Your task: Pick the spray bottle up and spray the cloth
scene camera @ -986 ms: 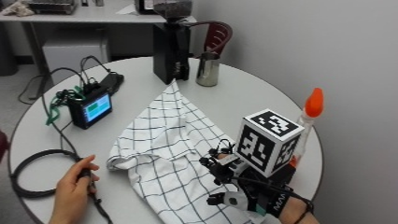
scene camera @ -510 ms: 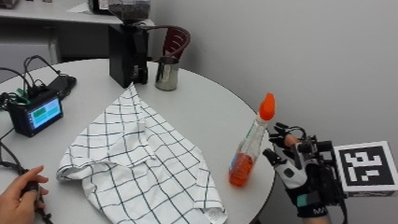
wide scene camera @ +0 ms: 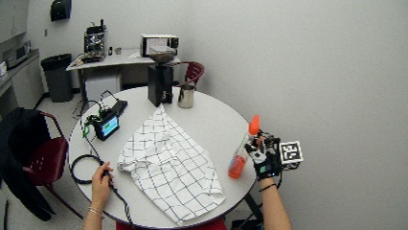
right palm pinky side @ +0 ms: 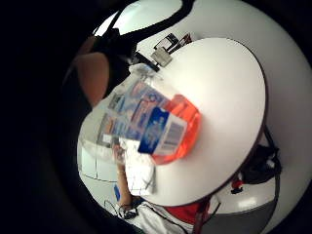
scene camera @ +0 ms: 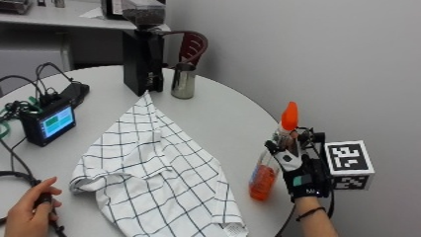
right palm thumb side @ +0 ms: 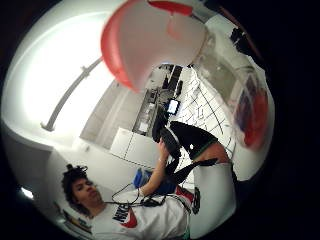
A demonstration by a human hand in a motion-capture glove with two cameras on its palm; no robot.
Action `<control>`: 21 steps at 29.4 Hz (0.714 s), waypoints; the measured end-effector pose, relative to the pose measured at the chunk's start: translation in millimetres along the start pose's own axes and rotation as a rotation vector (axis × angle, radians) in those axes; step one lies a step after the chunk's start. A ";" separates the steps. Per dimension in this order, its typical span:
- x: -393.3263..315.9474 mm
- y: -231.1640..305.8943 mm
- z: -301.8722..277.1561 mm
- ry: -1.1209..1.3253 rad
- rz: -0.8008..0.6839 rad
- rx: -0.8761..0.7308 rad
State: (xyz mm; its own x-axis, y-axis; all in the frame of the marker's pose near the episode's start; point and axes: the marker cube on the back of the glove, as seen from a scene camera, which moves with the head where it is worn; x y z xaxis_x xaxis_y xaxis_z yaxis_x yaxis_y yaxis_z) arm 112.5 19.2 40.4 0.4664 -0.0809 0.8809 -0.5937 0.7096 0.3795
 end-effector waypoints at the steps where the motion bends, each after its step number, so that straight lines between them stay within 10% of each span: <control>1: -1.8 -2.6 -1.1 0.010 0.003 0.020; 11: -13.1 -25.4 -23.4 0.154 -0.040 0.096; 21: -97.9 -51.1 -66.3 0.292 -0.168 -0.188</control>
State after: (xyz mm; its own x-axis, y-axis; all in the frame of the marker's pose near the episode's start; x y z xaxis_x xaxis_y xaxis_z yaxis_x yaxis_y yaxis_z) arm 140.6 37.2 -84.0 0.7302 -0.0233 0.6828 -0.3750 0.8217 0.4291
